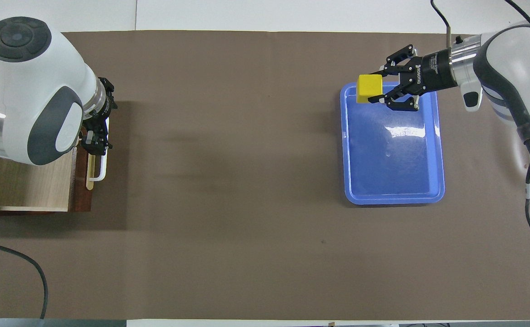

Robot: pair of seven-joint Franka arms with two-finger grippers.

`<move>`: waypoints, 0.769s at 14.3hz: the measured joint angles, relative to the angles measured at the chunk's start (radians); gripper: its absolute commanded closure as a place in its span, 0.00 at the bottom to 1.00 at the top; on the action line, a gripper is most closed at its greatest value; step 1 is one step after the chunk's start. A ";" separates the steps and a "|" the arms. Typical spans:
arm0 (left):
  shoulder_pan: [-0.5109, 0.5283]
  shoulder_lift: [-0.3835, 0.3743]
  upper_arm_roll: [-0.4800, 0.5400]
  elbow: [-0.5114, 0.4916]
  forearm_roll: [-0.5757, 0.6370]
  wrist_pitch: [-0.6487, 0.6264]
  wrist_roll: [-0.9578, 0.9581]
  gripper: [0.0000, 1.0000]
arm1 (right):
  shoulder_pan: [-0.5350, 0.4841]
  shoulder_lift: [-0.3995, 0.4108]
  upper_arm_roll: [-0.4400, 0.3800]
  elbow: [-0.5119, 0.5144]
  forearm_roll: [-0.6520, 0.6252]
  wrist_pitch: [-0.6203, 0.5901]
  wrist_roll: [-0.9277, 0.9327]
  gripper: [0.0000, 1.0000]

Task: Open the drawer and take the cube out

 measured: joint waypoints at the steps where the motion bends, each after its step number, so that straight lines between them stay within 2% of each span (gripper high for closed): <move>1: 0.000 -0.007 0.006 -0.019 0.000 0.012 0.013 0.00 | -0.008 -0.022 -0.001 -0.058 0.018 0.001 -0.041 1.00; 5: 0.001 -0.022 0.050 -0.047 0.000 0.037 0.074 0.00 | -0.038 -0.073 -0.003 -0.208 0.034 0.035 -0.143 1.00; 11: 0.003 -0.029 0.113 -0.053 -0.018 0.061 0.151 0.00 | -0.102 -0.068 -0.011 -0.284 0.034 0.058 -0.249 1.00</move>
